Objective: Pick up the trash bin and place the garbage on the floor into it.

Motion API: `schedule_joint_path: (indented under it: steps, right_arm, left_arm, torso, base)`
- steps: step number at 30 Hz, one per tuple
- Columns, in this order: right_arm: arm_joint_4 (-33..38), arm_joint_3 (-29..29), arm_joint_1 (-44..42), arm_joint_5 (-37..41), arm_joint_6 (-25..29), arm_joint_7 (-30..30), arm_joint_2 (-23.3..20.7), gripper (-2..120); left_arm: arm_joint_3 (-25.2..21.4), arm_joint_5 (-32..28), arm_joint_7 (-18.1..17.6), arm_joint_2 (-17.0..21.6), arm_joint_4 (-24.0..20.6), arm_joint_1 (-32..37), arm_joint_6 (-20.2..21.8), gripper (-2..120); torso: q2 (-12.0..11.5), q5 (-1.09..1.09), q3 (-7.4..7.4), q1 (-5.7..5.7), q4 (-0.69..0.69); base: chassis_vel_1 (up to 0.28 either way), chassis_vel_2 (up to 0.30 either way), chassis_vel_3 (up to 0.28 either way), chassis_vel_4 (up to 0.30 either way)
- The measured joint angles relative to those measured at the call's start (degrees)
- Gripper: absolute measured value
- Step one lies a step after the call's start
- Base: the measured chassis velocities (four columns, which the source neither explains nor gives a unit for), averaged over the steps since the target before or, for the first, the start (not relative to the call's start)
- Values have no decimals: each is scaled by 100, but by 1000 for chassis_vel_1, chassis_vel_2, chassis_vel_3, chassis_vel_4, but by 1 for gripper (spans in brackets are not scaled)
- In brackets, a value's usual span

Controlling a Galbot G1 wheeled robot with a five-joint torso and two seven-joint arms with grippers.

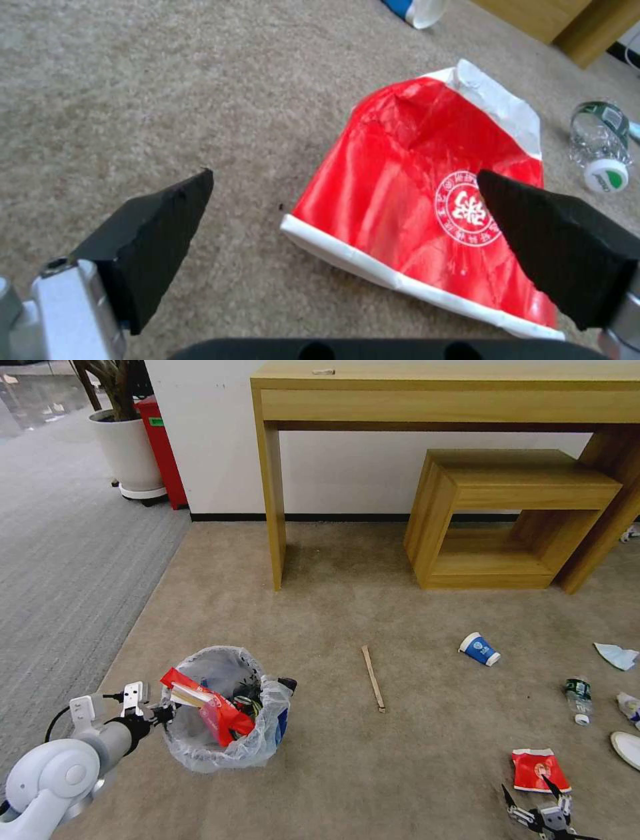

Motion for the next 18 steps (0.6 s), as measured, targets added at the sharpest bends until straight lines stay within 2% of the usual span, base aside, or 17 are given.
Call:
schedule_joint_path:
  steps: [18]
  right_arm:
    - [-282, -35, 298, -318, 6, -92, -88, 100]
  left_arm:
    - [14, 9, 1, -52, 23, -14, -2, 0]
  torso:
    - [0, 0, 0, 0, 0]
  base:
    - [0, 0, 0, 0]
